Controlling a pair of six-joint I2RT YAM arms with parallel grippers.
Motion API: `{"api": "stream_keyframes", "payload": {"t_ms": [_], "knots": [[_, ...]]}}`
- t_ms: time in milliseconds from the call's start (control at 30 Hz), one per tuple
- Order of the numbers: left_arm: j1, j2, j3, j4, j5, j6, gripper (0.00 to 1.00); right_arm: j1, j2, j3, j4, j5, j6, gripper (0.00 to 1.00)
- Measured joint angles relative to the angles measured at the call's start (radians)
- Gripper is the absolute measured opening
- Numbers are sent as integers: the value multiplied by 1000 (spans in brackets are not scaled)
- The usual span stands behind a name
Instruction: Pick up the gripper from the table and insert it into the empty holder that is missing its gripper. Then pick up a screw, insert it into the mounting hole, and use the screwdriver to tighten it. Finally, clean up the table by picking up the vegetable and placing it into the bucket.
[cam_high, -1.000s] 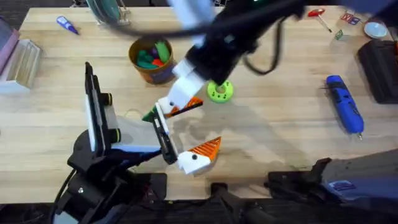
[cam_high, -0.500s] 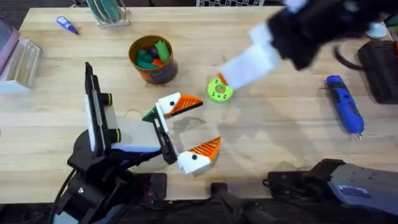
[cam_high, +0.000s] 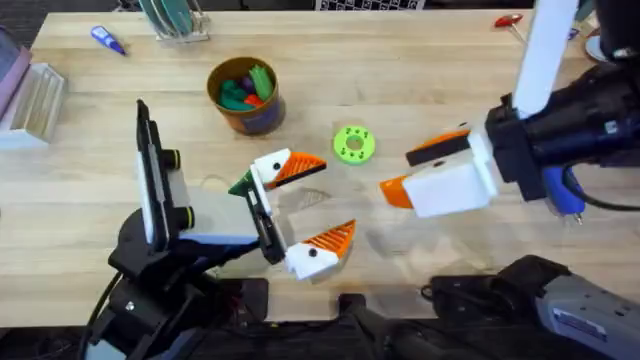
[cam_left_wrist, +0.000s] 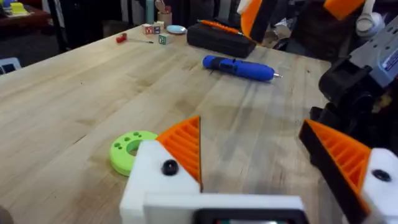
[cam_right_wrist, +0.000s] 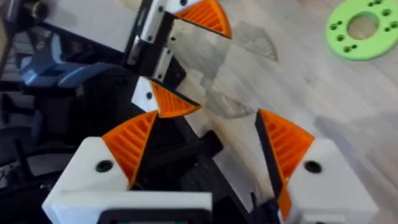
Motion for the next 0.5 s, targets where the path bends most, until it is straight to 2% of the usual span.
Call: {"api": "stream_keyframes", "payload": {"t_ms": [100,167,400,467,500], "knots": [[0,0,0,0,0,0,889,0,-10,-21,10,-40,0,938],[0,0,0,0,0,1,727,0,-11,-25,11,-56,0,938],[0,0,0,0,0,4,284,-1,-11,-26,14,-76,0,941],[0,0,0,0,0,4,88,-2,-11,-26,14,-76,0,941],[0,0,0,0,0,8,27,-2,-11,-26,14,-75,0,941]]}}
